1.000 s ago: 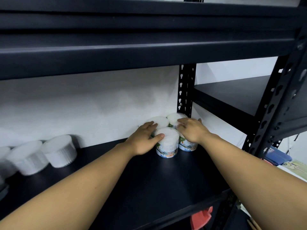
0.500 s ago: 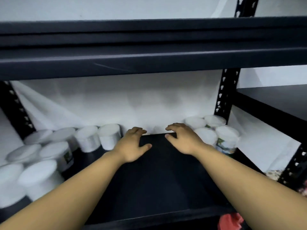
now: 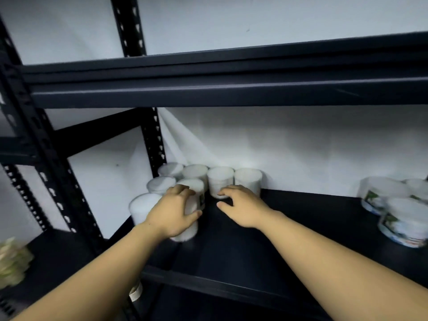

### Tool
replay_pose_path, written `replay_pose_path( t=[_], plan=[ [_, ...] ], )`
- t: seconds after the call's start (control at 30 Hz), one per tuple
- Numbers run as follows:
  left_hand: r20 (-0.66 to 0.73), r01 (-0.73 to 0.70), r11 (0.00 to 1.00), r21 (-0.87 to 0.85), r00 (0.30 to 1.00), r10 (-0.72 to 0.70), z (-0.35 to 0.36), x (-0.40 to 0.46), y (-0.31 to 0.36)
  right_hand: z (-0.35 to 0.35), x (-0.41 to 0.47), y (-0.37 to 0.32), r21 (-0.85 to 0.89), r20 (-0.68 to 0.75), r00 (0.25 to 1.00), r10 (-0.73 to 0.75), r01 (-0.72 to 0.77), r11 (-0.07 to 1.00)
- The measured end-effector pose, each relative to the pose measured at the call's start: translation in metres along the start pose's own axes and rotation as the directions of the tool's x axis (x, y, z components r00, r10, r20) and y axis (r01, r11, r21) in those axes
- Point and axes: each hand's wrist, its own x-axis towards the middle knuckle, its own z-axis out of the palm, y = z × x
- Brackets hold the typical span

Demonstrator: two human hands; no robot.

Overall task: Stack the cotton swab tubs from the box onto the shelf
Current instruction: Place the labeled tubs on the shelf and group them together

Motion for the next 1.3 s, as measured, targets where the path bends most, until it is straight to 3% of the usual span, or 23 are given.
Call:
replay_pose_path(
  t=[0.2, 0.33, 0.47, 0.9, 1.3],
  plan=[
    [-0.02, 0.003, 0.999, -0.054, 1.0, -0.004, -0.004, -0.032, -0.029, 0.03, 0.041, -0.038, 0.009, 0.042, 0.995, -0.088, 0.088, 0.996],
    [-0.05, 0.004, 0.997, -0.082, 0.999, -0.008, 0.0, -0.035, -0.03, 0.036, 0.055, -0.043, -0.087, 0.109, 0.986, -0.123, 0.133, 0.987],
    [-0.07, -0.019, 0.995, -0.096, 0.997, 0.012, 0.005, -0.036, -0.027, 0.034, 0.048, -0.034, -0.1, 0.081, 0.989, -0.125, 0.133, 0.986],
    [-0.089, -0.168, 0.959, -0.23, 0.985, 0.151, 0.028, -0.034, 0.027, -0.007, -0.047, 0.032, -0.194, -0.018, 0.996, -0.091, 0.086, 0.977],
    [-0.06, -0.368, 0.811, -0.454, 0.921, 0.384, 0.042, -0.034, 0.086, -0.039, -0.165, 0.056, -0.188, -0.138, 0.99, 0.009, -0.035, 0.982]
  ],
)
